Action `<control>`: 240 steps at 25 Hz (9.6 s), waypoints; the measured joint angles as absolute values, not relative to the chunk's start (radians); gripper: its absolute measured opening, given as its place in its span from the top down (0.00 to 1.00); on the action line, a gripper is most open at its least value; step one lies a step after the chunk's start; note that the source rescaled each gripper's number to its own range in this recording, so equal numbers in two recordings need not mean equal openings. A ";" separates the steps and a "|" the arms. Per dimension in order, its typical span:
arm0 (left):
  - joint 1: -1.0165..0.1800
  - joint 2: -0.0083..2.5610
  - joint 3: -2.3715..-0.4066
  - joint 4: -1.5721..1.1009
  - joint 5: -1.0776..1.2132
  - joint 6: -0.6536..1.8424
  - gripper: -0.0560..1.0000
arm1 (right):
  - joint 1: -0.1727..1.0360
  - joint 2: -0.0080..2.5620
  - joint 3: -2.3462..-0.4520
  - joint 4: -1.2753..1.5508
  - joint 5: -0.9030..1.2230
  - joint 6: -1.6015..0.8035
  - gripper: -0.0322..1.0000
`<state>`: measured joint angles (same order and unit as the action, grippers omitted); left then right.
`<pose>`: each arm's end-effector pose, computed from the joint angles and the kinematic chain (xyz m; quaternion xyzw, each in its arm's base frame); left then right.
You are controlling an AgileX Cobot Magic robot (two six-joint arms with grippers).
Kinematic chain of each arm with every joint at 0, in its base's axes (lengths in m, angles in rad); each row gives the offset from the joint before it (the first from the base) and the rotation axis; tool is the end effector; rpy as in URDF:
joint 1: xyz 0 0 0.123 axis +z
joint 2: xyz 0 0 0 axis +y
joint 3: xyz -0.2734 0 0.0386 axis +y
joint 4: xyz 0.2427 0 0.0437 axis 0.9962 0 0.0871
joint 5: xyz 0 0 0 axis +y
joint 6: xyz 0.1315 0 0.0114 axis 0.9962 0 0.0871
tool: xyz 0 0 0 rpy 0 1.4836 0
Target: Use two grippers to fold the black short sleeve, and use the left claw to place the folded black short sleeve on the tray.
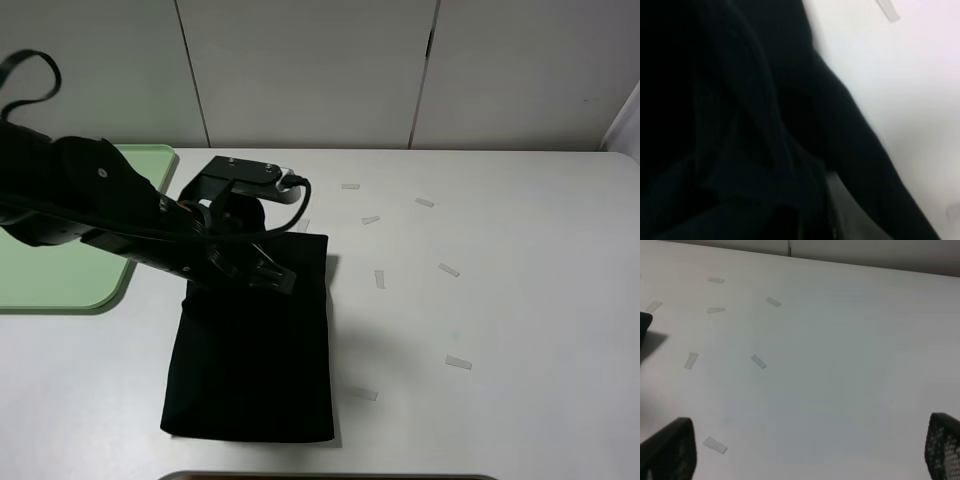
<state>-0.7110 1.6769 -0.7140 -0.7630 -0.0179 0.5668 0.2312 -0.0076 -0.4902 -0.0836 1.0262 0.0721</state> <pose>0.2493 -0.2126 0.1162 0.2367 0.9076 -0.1467 0.3142 0.0389 -0.0005 0.2577 -0.0662 0.8414 0.0395 0.5350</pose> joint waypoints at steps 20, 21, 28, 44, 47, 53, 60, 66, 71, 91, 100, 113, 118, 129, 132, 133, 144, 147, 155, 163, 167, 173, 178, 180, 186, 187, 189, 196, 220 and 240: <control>-0.929 1.713 -0.721 -0.408 -0.359 0.567 0.15 | 0.231 -0.008 -0.490 -0.084 1.026 0.072 0.00; -0.929 1.713 -0.721 -0.390 -0.381 0.568 0.15 | 0.231 -0.008 -0.490 -0.084 1.026 0.072 0.00; -0.879 1.621 -0.721 -0.436 -0.399 0.570 0.15 | 0.231 -0.008 -0.490 -0.084 1.026 0.072 0.00; -0.687 1.560 -0.573 -0.488 -0.365 0.556 0.14 | 0.231 -0.008 -0.490 -0.084 1.026 0.072 0.00; -0.687 1.644 -0.574 -0.488 -0.439 0.554 0.14 | 0.231 -0.008 -0.490 -0.084 1.026 0.072 0.00; -0.687 1.763 -0.591 -0.453 -0.533 0.491 0.14 | 0.231 -0.008 -0.490 -0.084 1.026 0.072 0.00; -0.687 1.840 -0.663 -0.280 -0.589 0.280 0.14 | 0.231 -0.008 -0.490 -0.084 1.026 0.072 0.00; -0.687 1.877 -0.715 -0.086 -0.656 0.122 0.14 | 0.231 -0.008 -0.490 -0.084 1.026 0.072 0.00; -0.687 1.850 -0.716 -0.079 -0.641 0.113 0.14 | 0.231 -0.008 -0.490 -0.084 1.026 0.072 0.00; -0.687 1.682 -0.587 -0.378 -0.335 0.489 0.14 | 0.231 -0.008 -0.490 -0.083 1.026 0.072 0.00; -0.754 1.859 -0.664 -0.382 -0.420 0.474 0.14 | 0.231 -0.008 -0.490 -0.083 1.026 0.072 0.00; -0.825 1.890 -0.706 -0.377 -0.526 0.463 0.14 | 0.231 -0.008 -0.490 -0.083 1.026 0.072 0.00; -0.825 1.882 -0.706 -0.365 -0.615 0.447 0.14 | 0.231 -0.008 -0.490 -0.083 1.026 0.072 0.00; -0.790 1.848 -0.706 -0.437 -0.626 0.467 0.14 | 0.231 -0.008 -0.490 -0.083 1.026 0.072 0.00; -0.789 1.848 -0.706 -0.453 -0.588 0.469 0.14 | 0.231 -0.008 -0.490 -0.083 1.026 0.072 0.00; -0.789 1.848 -0.706 -0.458 -0.567 0.470 0.14 | 0.231 -0.008 -0.490 -0.083 1.026 0.072 0.00; -0.780 1.934 -0.737 -0.460 -0.642 0.470 0.14 | 0.231 -0.008 -0.490 -0.083 1.026 0.072 0.00; -0.778 2.011 -0.788 -0.454 -0.647 0.451 0.14 | 0.231 -0.008 -0.490 -0.083 1.026 0.072 0.00; -0.778 2.094 -0.891 -0.398 -0.684 0.250 0.14 | 0.231 -0.008 -0.490 -0.083 1.026 0.072 0.00; -0.777 1.994 -0.883 -0.357 -0.640 0.219 0.14 | 0.231 -0.008 -0.490 -0.083 1.026 0.072 0.00; -0.779 1.835 -0.839 -0.290 -0.484 0.217 0.14 | 0.231 -0.008 -0.490 -0.082 1.026 0.072 0.00; -0.788 1.628 -0.732 -0.257 -0.253 0.218 0.14 | 0.231 -0.008 -0.490 -0.082 1.026 0.072 0.00; -0.795 1.561 -0.574 -0.256 -0.155 0.223 0.14 | 0.231 -0.008 -0.490 -0.082 1.026 0.072 0.00; -0.803 1.561 -0.552 -0.255 -0.151 0.226 0.14 | 0.231 -0.008 -0.490 -0.082 1.026 0.072 0.00; -0.808 1.566 -0.550 -0.254 -0.149 0.270 0.14 | 0.231 -0.008 -0.490 -0.081 1.026 0.072 0.00; -0.808 1.576 -0.550 -0.253 -0.149 0.280 0.14 | 0.231 -0.008 -0.490 -0.081 1.026 0.072 0.00; -0.808 1.597 -0.550 -0.253 -0.142 0.292 0.14 | 0.231 -0.008 -0.490 -0.081 1.026 0.072 0.00; -0.815 1.794 -0.566 -0.245 -0.193 0.324 0.14 | 0.231 -0.008 -0.490 -0.081 1.026 0.072 0.00; -0.891 1.436 -0.589 -0.258 -0.189 0.075 0.14 | 0.231 -0.008 -0.490 -0.081 1.026 0.072 0.00; -0.579 1.367 -0.454 -1.061 0.106 0.567 0.14 | 0.231 -0.008 -0.490 -0.081 1.026 0.072 0.00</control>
